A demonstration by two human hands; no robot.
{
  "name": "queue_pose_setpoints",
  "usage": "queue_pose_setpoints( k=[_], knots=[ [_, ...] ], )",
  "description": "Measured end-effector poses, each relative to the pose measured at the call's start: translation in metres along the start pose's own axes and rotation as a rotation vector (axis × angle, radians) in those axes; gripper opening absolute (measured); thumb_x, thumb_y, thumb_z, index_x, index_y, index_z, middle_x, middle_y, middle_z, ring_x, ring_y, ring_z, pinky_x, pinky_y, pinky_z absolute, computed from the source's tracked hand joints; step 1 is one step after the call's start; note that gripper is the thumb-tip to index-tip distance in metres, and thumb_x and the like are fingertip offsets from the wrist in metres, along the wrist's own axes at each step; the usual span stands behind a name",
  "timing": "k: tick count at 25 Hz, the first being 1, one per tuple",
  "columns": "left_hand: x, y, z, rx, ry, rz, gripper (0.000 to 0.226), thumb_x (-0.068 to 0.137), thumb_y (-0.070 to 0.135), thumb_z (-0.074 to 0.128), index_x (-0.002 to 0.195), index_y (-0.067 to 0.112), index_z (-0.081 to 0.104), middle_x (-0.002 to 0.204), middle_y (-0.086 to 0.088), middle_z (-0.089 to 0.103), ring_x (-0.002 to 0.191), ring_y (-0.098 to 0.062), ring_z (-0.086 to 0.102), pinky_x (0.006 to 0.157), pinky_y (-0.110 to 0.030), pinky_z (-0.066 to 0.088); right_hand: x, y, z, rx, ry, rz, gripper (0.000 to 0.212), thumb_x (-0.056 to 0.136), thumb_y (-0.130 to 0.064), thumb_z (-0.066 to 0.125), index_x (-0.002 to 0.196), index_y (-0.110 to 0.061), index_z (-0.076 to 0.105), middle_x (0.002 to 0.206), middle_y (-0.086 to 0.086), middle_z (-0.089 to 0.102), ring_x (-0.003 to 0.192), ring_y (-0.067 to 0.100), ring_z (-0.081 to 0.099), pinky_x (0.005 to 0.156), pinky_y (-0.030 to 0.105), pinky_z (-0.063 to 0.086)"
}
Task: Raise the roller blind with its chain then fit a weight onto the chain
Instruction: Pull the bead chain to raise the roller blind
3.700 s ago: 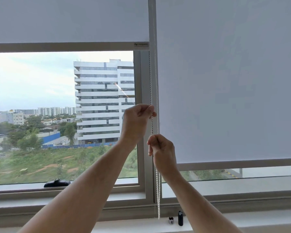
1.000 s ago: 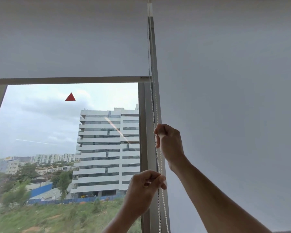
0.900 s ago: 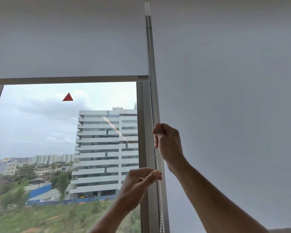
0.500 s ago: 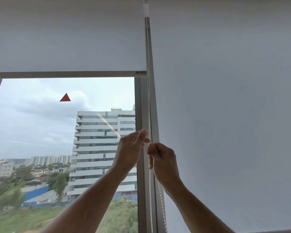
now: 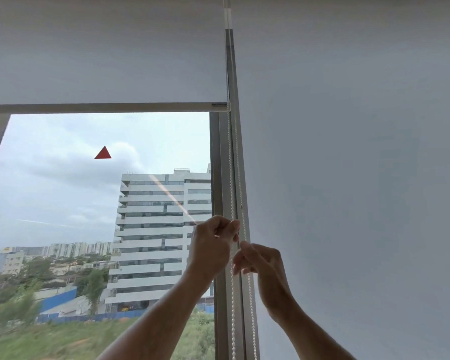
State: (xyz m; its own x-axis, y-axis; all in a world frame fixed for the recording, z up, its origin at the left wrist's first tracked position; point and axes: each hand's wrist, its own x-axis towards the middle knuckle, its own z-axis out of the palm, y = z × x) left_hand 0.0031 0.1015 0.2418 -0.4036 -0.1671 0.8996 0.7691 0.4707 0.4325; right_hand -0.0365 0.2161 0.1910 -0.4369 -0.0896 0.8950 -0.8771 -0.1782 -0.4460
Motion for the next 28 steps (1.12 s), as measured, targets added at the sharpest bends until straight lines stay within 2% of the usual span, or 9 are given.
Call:
queue_pose_setpoints(
  k=[4, 9, 11, 13, 15, 17, 20, 23, 28],
  knots=[
    [-0.014, -0.006, 0.008, 0.006, -0.033, 0.072, 0.021, 0.091, 0.021, 0.067, 0.07, 0.015, 0.069, 0.056, 0.013, 0.065, 0.054, 0.002, 0.057, 0.057, -0.012, 0.044, 0.032, -0.012, 0.0, -0.078, 0.246, 0.042, 0.057, 0.091, -0.062, 0.04, 0.065, -0.02, 0.069, 0.058, 0.001, 0.07, 0.054, 0.008, 0.066, 0.06, 0.02, 0.051],
    [-0.039, -0.023, 0.014, 0.062, -0.06, 0.07, 0.026, 0.089, 0.025, 0.068, 0.064, 0.022, 0.064, 0.059, 0.019, 0.066, 0.055, 0.001, 0.056, 0.056, -0.013, 0.041, 0.075, -0.046, 0.008, -0.064, 0.114, 0.076, 0.044, 0.103, -0.044, 0.036, 0.093, -0.015, 0.068, 0.063, -0.005, 0.067, 0.054, 0.004, 0.063, 0.053, 0.013, 0.049],
    [-0.044, -0.026, 0.013, 0.075, -0.061, 0.064, 0.027, 0.089, 0.024, 0.068, 0.063, 0.022, 0.063, 0.06, 0.019, 0.066, 0.056, -0.001, 0.056, 0.057, -0.015, 0.041, 0.084, -0.055, 0.015, -0.037, 0.084, 0.085, 0.034, 0.105, -0.024, 0.04, 0.085, -0.016, 0.067, 0.054, -0.006, 0.06, 0.047, 0.006, 0.056, 0.05, 0.018, 0.048],
    [-0.045, -0.028, 0.01, 0.091, -0.072, 0.074, 0.028, 0.089, 0.026, 0.069, 0.062, 0.023, 0.063, 0.06, 0.017, 0.067, 0.055, -0.003, 0.056, 0.059, -0.021, 0.044, 0.083, -0.056, 0.02, -0.006, 0.09, 0.087, 0.039, 0.097, -0.001, 0.039, 0.07, -0.018, 0.061, 0.049, -0.004, 0.05, 0.042, 0.009, 0.044, 0.047, 0.025, 0.039],
    [-0.046, -0.032, 0.004, 0.111, -0.128, 0.092, 0.027, 0.087, 0.033, 0.069, 0.063, 0.023, 0.067, 0.065, 0.01, 0.07, 0.058, -0.009, 0.057, 0.063, -0.026, 0.046, 0.075, -0.05, 0.022, -0.043, 0.121, 0.058, 0.046, 0.091, 0.006, 0.037, 0.06, -0.024, 0.056, 0.051, -0.003, 0.047, 0.043, 0.008, 0.04, 0.044, 0.024, 0.034],
    [-0.047, -0.036, -0.003, 0.148, -0.229, 0.095, 0.032, 0.084, 0.054, 0.064, 0.072, 0.026, 0.074, 0.072, 0.008, 0.073, 0.066, -0.006, 0.06, 0.068, -0.031, 0.049, 0.066, -0.041, 0.022, -0.088, 0.151, 0.029, 0.048, 0.092, 0.005, 0.038, 0.058, -0.025, 0.055, 0.053, -0.005, 0.049, 0.047, 0.008, 0.043, 0.048, 0.024, 0.037],
    [-0.042, -0.041, -0.013, 0.116, -0.273, 0.099, 0.065, 0.075, 0.083, 0.041, 0.082, 0.03, 0.078, 0.08, 0.012, 0.077, 0.077, -0.003, 0.068, 0.072, -0.032, 0.053, 0.053, -0.032, 0.021, -0.119, 0.156, 0.003, 0.045, 0.095, 0.002, 0.039, 0.061, -0.022, 0.054, 0.055, -0.004, 0.05, 0.052, 0.011, 0.045, 0.054, 0.026, 0.041],
    [-0.02, -0.033, -0.017, -0.021, -0.102, 0.076, 0.069, 0.076, 0.083, 0.036, 0.08, 0.029, 0.078, 0.076, 0.01, 0.077, 0.073, 0.001, 0.069, 0.066, -0.021, 0.047, 0.041, -0.025, 0.02, -0.129, 0.156, -0.02, 0.039, 0.098, -0.001, 0.042, 0.065, -0.016, 0.055, 0.054, -0.004, 0.051, 0.052, 0.011, 0.049, 0.054, 0.028, 0.046],
    [0.012, 0.007, -0.01, -0.042, -0.051, 0.046, 0.034, 0.087, 0.057, 0.045, 0.078, 0.037, 0.071, 0.084, 0.004, 0.077, 0.071, 0.003, 0.065, 0.065, -0.024, 0.047, 0.02, -0.015, 0.024, -0.153, 0.141, -0.035, 0.038, 0.103, -0.017, 0.044, 0.067, -0.012, 0.055, 0.049, 0.0, 0.05, 0.046, 0.015, 0.047, 0.05, 0.035, 0.045]
  ],
)
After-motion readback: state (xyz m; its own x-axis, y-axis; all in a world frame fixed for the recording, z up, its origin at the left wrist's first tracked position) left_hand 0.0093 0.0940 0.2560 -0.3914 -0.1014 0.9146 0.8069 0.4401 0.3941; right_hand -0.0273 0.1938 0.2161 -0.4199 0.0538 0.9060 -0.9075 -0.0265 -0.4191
